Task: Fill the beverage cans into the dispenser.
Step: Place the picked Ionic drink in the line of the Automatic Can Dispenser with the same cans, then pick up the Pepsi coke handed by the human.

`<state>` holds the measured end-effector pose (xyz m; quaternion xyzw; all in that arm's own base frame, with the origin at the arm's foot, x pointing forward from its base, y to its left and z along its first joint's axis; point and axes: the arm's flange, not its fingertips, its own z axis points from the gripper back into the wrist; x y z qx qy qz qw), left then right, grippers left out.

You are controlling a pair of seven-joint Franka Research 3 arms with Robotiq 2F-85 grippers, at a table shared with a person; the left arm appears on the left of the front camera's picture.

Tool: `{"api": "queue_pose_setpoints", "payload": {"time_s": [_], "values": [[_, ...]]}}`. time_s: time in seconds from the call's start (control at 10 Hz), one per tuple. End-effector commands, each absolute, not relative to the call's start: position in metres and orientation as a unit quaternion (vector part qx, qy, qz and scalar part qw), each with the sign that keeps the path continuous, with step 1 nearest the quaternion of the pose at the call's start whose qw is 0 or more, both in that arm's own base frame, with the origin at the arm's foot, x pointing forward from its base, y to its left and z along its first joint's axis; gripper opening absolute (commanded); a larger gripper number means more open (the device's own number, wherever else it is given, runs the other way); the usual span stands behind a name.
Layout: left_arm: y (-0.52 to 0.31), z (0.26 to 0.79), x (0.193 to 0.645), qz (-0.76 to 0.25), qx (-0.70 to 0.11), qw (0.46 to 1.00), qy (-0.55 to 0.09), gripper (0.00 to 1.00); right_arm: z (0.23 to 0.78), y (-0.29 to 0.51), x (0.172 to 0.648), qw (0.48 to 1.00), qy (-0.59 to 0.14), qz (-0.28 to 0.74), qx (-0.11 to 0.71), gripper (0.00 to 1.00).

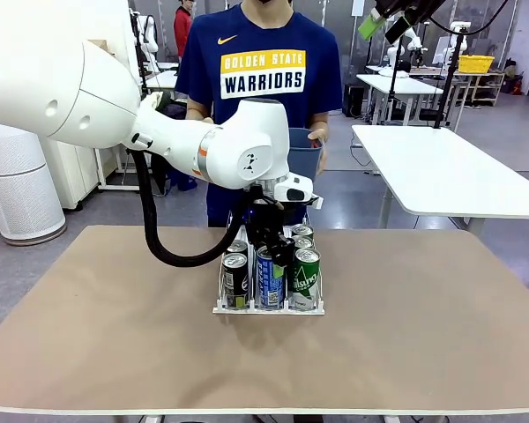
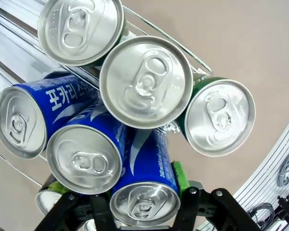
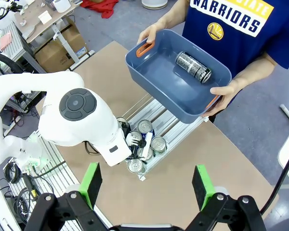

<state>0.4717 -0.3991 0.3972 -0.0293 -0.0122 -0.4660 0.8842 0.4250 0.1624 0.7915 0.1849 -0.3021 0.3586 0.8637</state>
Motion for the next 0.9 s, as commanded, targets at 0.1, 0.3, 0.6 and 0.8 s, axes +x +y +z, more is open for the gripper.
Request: {"api": "queue_pose_setpoints", "payload": {"time_s": [0.1,0.3,0.6,0.8], "values": [[-0.397,0.404,0.468,-0.456,-0.031,0.889,-0.02,0.77,0.791,0.162,0.424,0.865,-0.3,0.357,0.185,1.0],[-0.392,0.422,0.464,-0.445,-0.016,0.895,-0.033,0.81,0.791,0.162,0.424,0.865,-0.3,0.357,0.185,1.0],[-0.395,0.442,0.455,-0.434,-0.016,0.899,-0.057,1.0,0.791,0.162,0.424,0.865,-0.3,0.357,0.185,1.0],[-0.397,0.435,0.467,-0.452,-0.025,0.891,-0.042,1.0,0.791,0.162,0.424,0.865,-0.3,0.357,0.185,1.0]]}}
